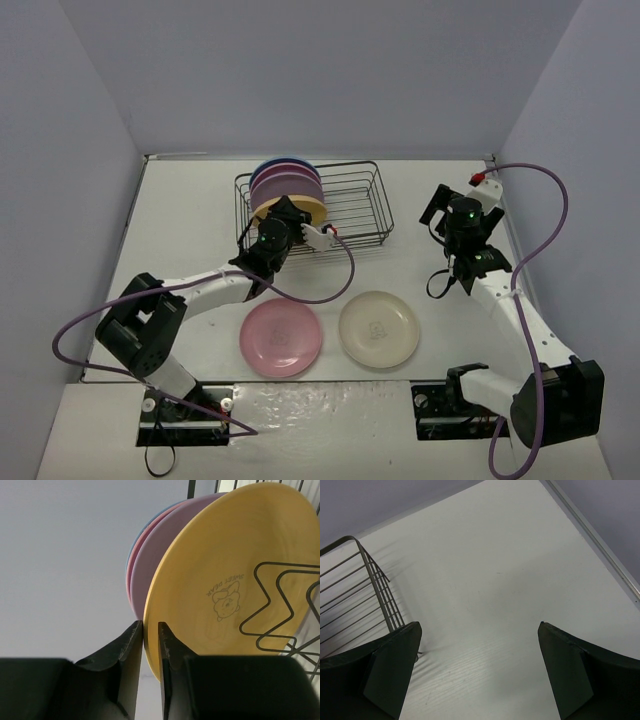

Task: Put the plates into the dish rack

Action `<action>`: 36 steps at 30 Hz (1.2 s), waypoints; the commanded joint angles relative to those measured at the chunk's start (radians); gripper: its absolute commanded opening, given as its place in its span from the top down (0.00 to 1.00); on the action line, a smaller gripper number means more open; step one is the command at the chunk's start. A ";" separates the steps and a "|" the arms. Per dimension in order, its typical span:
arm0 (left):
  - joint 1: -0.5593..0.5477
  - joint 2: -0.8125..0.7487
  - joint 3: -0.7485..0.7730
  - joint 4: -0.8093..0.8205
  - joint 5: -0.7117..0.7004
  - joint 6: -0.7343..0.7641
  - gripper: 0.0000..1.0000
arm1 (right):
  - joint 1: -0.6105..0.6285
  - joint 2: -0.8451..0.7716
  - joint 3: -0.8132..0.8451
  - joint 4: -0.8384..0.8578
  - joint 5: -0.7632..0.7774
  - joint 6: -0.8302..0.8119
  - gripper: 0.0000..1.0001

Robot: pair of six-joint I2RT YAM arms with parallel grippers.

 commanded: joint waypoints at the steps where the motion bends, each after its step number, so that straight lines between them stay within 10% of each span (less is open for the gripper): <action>1: 0.002 0.002 0.081 0.040 0.011 -0.033 0.81 | -0.006 0.004 0.018 0.056 0.000 0.001 0.00; 9: 0.003 -0.024 0.110 0.014 -0.011 -0.092 0.26 | -0.005 -0.023 0.022 0.013 -0.021 0.009 0.00; 26: 0.035 -0.485 0.274 -0.392 0.308 -0.631 0.12 | -0.005 -0.210 0.027 -0.394 -0.198 0.155 0.00; 36: 0.400 -0.497 0.353 -0.468 0.125 -1.548 0.03 | -0.003 -0.230 -0.175 -0.491 -0.430 0.219 0.00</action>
